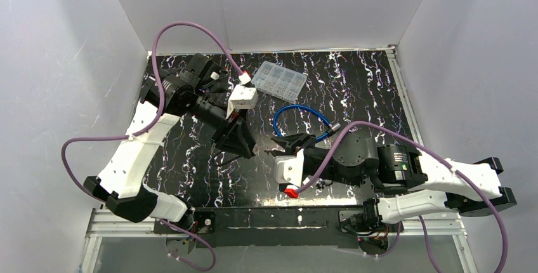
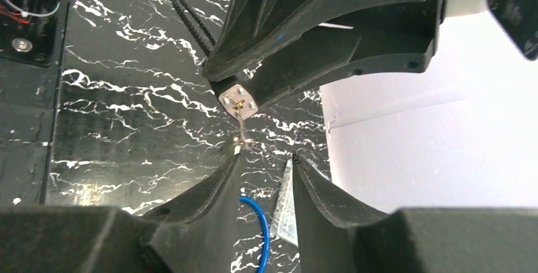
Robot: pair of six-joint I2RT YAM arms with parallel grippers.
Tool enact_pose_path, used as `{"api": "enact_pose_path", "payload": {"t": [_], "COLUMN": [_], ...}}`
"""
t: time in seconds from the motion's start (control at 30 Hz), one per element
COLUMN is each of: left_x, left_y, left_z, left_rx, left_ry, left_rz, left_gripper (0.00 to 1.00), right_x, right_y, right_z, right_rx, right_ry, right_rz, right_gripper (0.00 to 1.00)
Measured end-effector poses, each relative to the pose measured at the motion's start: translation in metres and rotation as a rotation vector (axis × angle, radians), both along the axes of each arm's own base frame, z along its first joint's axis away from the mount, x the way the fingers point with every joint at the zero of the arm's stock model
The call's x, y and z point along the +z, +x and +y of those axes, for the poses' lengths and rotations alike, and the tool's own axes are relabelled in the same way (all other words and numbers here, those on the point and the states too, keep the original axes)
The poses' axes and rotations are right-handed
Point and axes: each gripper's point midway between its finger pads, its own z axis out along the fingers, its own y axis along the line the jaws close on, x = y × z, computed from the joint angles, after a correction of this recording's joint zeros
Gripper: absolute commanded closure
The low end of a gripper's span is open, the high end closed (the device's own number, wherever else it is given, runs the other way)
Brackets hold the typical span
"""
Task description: Unlock with the key
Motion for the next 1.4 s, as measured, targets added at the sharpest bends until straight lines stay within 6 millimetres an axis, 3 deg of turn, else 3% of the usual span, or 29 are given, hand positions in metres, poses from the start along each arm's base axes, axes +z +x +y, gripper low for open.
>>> {"api": "enact_pose_path", "payload": {"t": [0.2,0.63,1.03,1.4], "left_x": [0.000,0.003,0.003,0.003], "left_y": [0.000,-0.003,-0.003,-0.003], "left_z": [0.000,0.002,0.002,0.002], "left_rx": [0.000,0.001,0.001,0.001], "left_ry": [0.000,-0.007,-0.007,-0.007], "left_rz": [0.002,-0.008,-0.009,-0.008], "left_gripper": [1.00,1.00,1.00,1.00], "right_x": [0.006,0.000,-0.014,-0.015], "right_y": [0.004,0.003,-0.001,-0.002], "right_z": [0.002,0.007,0.013,0.015], "right_rx": [-0.002,0.021,0.048,0.056], "right_ry": [0.015,-0.012,-0.062,-0.067], "right_rz": [-0.028,-0.031,-0.024,-0.026], "right_gripper": [0.73,0.66,0.73,0.80]}}
